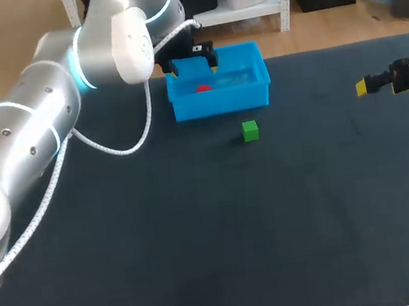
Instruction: Use the left arm to pick the red cube and place it into the blue plastic box first, then use the right arm to grasp the green cube and put it into the same blue plastic box after the first action is fully finished.
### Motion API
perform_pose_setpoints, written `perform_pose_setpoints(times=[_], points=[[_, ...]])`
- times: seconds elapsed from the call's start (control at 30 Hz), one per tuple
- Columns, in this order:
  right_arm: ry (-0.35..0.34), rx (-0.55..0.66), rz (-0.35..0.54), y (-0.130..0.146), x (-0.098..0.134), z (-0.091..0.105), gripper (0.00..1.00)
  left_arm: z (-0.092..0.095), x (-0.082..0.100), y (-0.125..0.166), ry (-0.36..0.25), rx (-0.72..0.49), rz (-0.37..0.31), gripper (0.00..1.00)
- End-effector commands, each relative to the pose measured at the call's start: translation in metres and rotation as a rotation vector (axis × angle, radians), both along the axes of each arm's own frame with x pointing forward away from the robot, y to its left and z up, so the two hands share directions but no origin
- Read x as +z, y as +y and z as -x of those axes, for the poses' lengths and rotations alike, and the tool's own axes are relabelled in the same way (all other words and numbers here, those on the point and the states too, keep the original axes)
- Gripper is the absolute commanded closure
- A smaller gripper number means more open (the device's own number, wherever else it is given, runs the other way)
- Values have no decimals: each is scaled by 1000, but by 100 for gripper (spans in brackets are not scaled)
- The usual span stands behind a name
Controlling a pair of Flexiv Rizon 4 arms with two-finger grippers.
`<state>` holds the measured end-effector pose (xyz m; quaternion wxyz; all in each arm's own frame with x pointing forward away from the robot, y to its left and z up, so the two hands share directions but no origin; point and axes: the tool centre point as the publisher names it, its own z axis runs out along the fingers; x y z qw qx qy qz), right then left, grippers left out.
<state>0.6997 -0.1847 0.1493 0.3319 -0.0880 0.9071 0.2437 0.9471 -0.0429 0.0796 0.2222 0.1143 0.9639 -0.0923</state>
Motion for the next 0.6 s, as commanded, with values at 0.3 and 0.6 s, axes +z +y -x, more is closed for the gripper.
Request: perform_pose_setpoints(times=[0.3,0.6], points=[[1,2,0,-1,0,0,0,52,41,33,177,-81,-38,0],[1,2,0,-1,0,0,0,115,61,65,72,-101,-9,0]])
